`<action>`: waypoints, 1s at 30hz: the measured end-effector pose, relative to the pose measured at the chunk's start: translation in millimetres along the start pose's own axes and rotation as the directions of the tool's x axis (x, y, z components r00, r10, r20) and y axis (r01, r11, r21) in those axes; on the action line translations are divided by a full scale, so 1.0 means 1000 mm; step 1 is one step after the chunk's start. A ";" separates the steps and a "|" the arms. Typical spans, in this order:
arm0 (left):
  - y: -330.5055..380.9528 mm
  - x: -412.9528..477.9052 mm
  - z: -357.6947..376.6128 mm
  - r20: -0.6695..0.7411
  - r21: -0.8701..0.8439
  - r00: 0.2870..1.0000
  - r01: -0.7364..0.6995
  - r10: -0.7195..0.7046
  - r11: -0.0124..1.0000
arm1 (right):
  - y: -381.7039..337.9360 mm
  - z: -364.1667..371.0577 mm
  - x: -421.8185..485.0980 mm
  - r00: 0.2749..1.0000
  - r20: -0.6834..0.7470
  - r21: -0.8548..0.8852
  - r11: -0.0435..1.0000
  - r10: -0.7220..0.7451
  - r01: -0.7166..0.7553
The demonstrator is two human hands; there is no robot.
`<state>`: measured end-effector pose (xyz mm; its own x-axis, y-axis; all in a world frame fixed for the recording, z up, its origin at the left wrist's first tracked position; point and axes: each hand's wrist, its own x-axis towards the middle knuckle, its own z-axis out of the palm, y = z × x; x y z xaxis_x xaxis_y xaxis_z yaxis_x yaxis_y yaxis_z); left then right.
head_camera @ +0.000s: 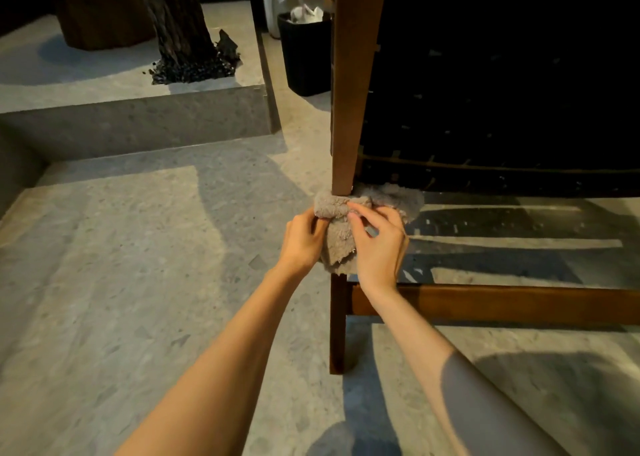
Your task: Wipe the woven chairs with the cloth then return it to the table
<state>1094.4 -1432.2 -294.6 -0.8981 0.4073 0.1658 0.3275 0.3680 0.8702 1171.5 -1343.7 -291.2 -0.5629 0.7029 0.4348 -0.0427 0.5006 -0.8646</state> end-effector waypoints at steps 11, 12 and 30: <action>-0.019 -0.013 0.003 0.226 0.248 0.956 0.130 -0.187 0.960 | 0.033 -0.007 -0.012 0.943 0.328 -0.071 0.997 0.056 -0.034; -0.023 -0.018 0.003 0.258 0.277 0.944 0.131 -0.206 0.952 | 0.036 -0.011 -0.017 0.933 0.354 -0.076 0.997 0.060 -0.035; -0.095 -0.153 0.046 0.263 0.332 0.890 0.280 -0.373 0.901 | 0.078 -0.048 -0.114 0.755 0.579 -0.341 0.933 0.307 -0.118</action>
<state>1214.0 -1490.7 -424.2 -0.8440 0.4451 -0.2992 0.1415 0.7229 0.6763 1271.7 -1360.3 -396.0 -0.9160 0.3925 -0.0829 0.3082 0.5564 -0.7716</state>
